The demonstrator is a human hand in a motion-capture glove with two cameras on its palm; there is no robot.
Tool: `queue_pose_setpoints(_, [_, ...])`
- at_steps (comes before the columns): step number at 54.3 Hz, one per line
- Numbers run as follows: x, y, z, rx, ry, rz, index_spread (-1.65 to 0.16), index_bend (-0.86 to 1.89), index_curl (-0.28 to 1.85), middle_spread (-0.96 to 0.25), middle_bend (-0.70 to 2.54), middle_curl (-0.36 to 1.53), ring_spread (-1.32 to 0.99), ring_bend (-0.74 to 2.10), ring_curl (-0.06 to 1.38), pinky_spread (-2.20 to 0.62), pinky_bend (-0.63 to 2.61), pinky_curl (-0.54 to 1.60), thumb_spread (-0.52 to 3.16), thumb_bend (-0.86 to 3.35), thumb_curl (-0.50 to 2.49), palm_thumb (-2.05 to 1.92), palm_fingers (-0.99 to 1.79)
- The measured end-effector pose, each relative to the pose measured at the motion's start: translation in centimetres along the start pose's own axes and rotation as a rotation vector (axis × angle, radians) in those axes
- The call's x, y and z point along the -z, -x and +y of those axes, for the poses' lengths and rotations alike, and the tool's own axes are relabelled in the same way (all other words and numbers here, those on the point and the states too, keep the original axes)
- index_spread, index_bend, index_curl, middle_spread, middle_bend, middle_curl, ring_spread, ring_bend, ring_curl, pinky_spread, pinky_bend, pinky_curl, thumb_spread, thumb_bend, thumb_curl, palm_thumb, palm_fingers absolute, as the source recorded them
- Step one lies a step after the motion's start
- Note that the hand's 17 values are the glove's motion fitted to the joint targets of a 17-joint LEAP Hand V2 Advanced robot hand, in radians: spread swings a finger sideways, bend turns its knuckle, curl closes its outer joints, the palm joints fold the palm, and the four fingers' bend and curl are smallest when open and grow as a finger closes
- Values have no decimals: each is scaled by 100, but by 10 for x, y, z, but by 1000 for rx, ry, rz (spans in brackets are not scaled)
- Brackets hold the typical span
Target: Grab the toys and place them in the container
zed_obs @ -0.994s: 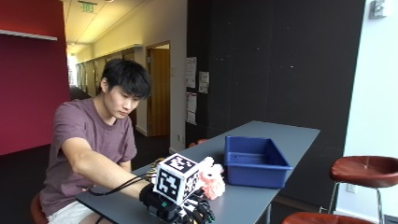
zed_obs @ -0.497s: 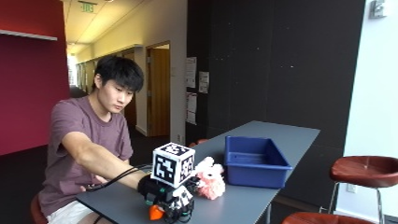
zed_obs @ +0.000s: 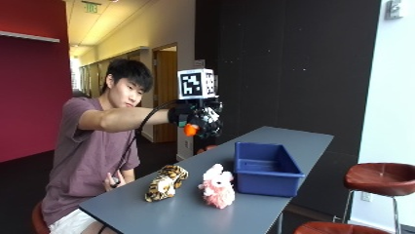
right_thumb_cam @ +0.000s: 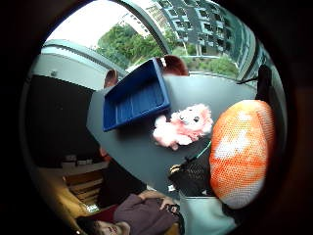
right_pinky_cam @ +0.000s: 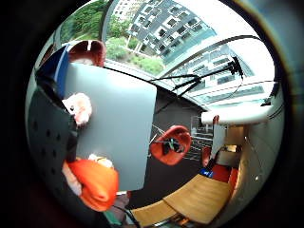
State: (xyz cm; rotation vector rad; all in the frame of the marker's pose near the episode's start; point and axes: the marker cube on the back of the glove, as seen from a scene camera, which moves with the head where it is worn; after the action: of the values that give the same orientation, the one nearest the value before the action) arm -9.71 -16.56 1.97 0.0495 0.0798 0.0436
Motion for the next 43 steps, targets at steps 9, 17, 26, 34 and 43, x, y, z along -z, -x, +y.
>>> queue_pose_setpoints(9, [40, 49, -9, 75, -38, -2, -32, 76, 66, -29, 120, 83, -38, 149, 75, -41, 119, 60, 85, 5, 74, 49, 102])
queue_pose_setpoints(17, [53, 73, -23, 28, -54, -21, -32, 75, 73, -28, 120, 86, -37, 150, 75, -40, 121, 61, 83, 3, 78, 50, 101])
queue_pose_setpoints(26, [54, 116, -36, 89, -57, -32, -32, 72, 81, -28, 120, 89, -37, 152, 74, -41, 122, 61, 81, 1, 83, 51, 99])
queue_pose_setpoints(34, [48, 176, -51, 101, -55, -93, -32, 69, 88, -28, 119, 91, -36, 153, 74, -40, 123, 62, 80, 0, 87, 51, 98])
queue_pose_setpoints(43, [22, 254, -74, 291, -49, -33, -33, 67, 95, -28, 119, 93, -36, 154, 74, -40, 123, 62, 80, -1, 90, 50, 98])
